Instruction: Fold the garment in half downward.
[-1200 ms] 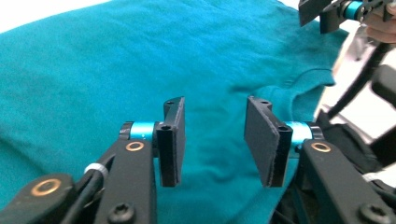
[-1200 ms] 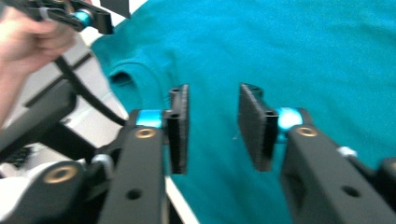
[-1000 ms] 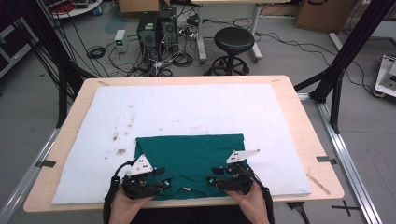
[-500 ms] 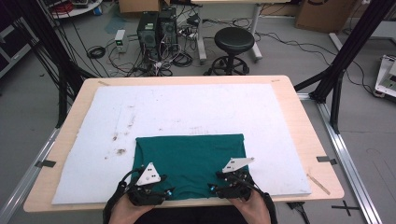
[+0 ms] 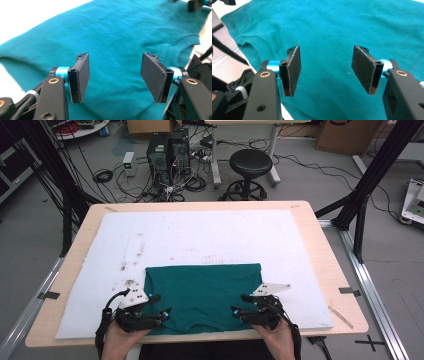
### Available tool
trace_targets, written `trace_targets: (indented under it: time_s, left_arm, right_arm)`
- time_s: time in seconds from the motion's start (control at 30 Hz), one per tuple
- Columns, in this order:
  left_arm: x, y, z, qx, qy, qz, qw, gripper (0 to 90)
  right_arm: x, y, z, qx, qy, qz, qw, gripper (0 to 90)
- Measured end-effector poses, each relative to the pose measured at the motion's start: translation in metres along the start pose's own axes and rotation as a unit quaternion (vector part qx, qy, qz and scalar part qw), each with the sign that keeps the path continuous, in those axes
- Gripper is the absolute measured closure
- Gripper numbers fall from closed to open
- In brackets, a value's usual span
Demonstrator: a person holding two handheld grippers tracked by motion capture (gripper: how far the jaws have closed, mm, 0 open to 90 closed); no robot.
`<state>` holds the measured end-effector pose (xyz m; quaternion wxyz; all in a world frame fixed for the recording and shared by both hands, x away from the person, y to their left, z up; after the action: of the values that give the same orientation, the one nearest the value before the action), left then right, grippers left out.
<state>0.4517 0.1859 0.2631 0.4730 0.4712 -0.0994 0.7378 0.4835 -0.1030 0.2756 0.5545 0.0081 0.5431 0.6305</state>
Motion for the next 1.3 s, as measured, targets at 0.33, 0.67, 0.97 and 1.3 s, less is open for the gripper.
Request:
trace_targets:
  time_s: [0.33,0.67,0.97,1.3]
  left_arm:
    - [0.024,0.002,-0.009,-0.010,0.027,-0.026,0.9992,28.7]
    - [0.034,0.004,-0.007,-0.014,0.032,-0.037,0.9987,25.9]
    - [0.038,0.001,-0.008,-0.015,0.037,-0.043,0.9983,25.9]
    - [0.045,-0.006,-0.014,-0.015,0.047,-0.056,0.9972,25.9]
  right_arm:
    - [-0.017,0.006,-0.011,-0.020,-0.021,0.018,0.9994,36.0]
    - [-0.029,0.013,-0.016,-0.028,-0.032,0.028,0.9987,34.9]
    - [-0.037,0.013,-0.019,-0.032,-0.039,0.038,0.9980,34.8]
    - [-0.040,0.012,-0.020,-0.034,-0.041,0.044,0.9976,34.9]
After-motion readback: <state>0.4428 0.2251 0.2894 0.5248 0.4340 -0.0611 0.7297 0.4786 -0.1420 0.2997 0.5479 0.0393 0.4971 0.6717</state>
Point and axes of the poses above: each handheld gripper's, and its own axes: z roughly forward along the jaws, y roughly out of its top, x roughly to its left, the point moved 8 cm from there along z, roughly forward along the jaws, and after that the axes turned 12 degrees about z, right-handed, at the moved point
